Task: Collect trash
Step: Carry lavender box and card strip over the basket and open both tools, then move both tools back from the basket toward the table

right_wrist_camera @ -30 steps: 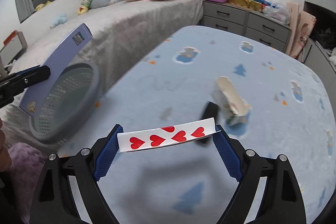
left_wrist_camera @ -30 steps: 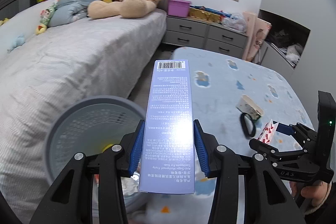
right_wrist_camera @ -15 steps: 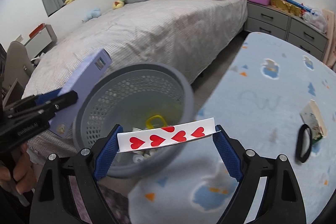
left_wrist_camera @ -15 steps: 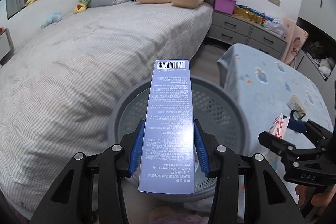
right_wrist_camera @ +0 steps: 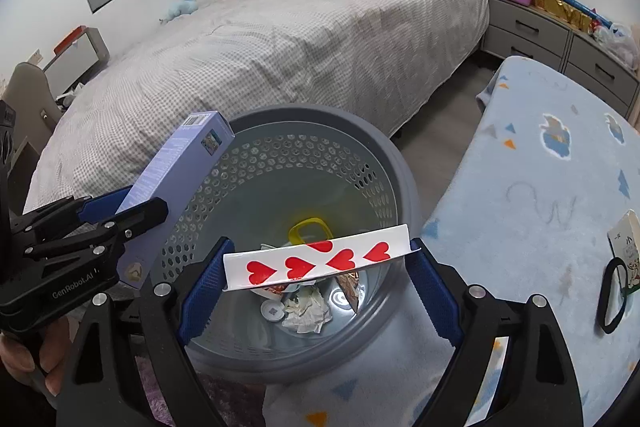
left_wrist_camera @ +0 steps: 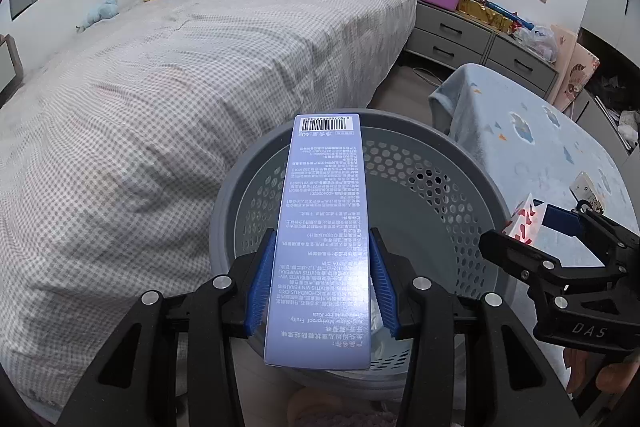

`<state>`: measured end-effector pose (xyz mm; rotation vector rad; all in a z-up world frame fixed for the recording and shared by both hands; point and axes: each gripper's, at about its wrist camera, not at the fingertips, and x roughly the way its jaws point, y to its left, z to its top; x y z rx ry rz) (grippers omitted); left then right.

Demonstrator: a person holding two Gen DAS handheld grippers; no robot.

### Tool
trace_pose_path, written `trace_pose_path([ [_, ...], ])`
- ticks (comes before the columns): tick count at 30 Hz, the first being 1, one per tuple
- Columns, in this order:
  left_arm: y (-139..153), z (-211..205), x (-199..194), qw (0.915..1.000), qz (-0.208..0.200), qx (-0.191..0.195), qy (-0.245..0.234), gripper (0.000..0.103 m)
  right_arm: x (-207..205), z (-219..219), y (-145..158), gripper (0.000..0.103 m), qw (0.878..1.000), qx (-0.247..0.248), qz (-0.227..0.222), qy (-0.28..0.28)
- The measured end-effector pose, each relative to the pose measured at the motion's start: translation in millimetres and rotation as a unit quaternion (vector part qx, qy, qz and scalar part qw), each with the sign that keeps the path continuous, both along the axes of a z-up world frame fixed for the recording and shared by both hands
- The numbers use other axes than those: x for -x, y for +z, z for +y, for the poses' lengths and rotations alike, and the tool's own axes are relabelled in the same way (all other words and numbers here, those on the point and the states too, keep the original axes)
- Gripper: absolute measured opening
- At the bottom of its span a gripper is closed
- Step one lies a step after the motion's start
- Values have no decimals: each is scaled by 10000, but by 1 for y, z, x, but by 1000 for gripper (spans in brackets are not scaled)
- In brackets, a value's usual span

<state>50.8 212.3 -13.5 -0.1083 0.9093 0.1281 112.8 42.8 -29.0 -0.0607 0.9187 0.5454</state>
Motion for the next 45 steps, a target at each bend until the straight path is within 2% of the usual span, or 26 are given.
trace_pose_path([
  [10, 0, 5, -1, 10000, -24, -24, 43, 45, -10, 6, -2, 87, 10000, 7, 0, 40],
  [14, 4, 9, 1, 9999, -56, -68, 128, 57, -9, 4, 3, 96, 9999, -53, -94, 18],
  [30, 6, 10, 1, 9995, -39, -134, 287, 62, -7, -5, 2, 96, 9998, -110, -56, -127],
  [42, 20, 3, 7, 9991, -172, -209, 339, 65, 3, -17, 9, 96, 9996, -124, -58, -249],
  [45, 25, 1, 10, 9989, -230, -224, 345, 70, 6, -22, 14, 96, 9995, -108, -98, -296],
])
